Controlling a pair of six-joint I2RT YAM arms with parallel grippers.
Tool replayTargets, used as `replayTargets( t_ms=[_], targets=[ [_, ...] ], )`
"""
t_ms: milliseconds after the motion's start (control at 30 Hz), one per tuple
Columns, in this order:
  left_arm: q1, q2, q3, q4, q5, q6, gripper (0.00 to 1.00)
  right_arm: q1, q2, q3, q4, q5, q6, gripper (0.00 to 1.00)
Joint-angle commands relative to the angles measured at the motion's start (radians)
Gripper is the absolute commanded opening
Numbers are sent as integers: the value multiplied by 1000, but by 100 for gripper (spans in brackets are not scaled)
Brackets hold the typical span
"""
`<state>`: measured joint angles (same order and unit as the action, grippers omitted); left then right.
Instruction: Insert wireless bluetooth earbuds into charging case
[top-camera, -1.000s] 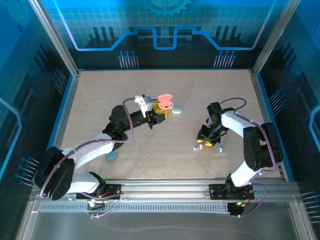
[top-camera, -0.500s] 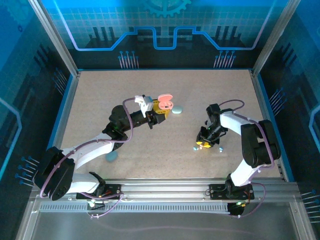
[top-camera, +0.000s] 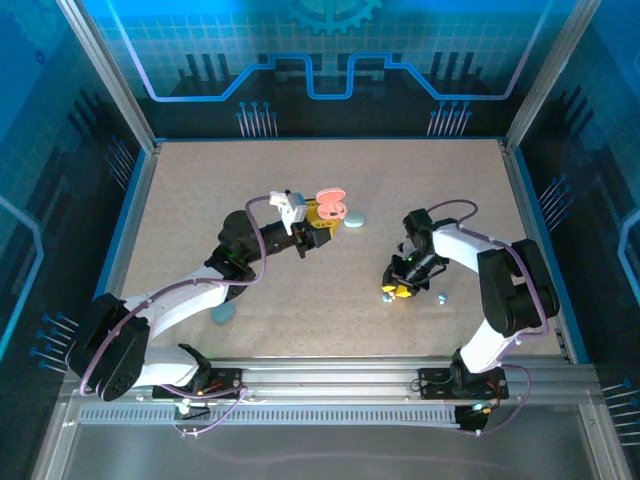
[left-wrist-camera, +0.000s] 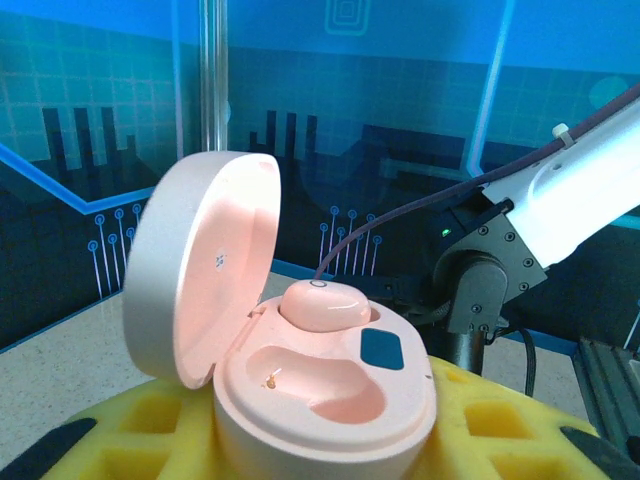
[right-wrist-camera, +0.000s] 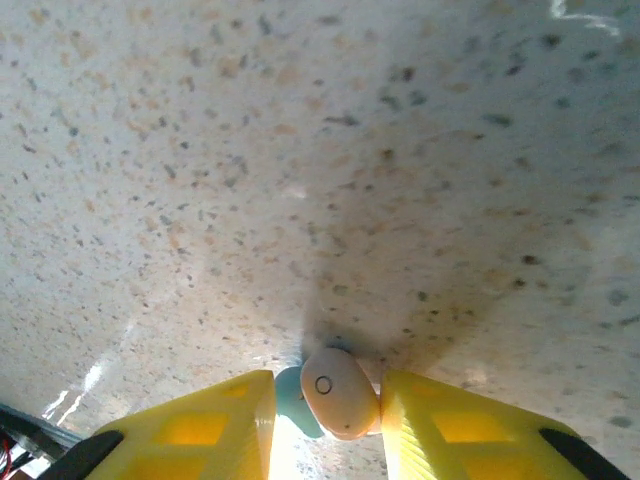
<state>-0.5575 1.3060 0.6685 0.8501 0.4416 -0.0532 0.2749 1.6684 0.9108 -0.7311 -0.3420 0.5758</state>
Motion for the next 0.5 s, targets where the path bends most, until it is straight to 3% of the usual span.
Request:
replayTargets(
  t_ms=[0,467],
  targets=[
    [-6,-8,12,25,17,-7,32,28,-5,27,-14,-17,-2,35],
    [-7,-4,9,31,17,-8,32,86,-8,29,-82,37,12,27]
  ],
)
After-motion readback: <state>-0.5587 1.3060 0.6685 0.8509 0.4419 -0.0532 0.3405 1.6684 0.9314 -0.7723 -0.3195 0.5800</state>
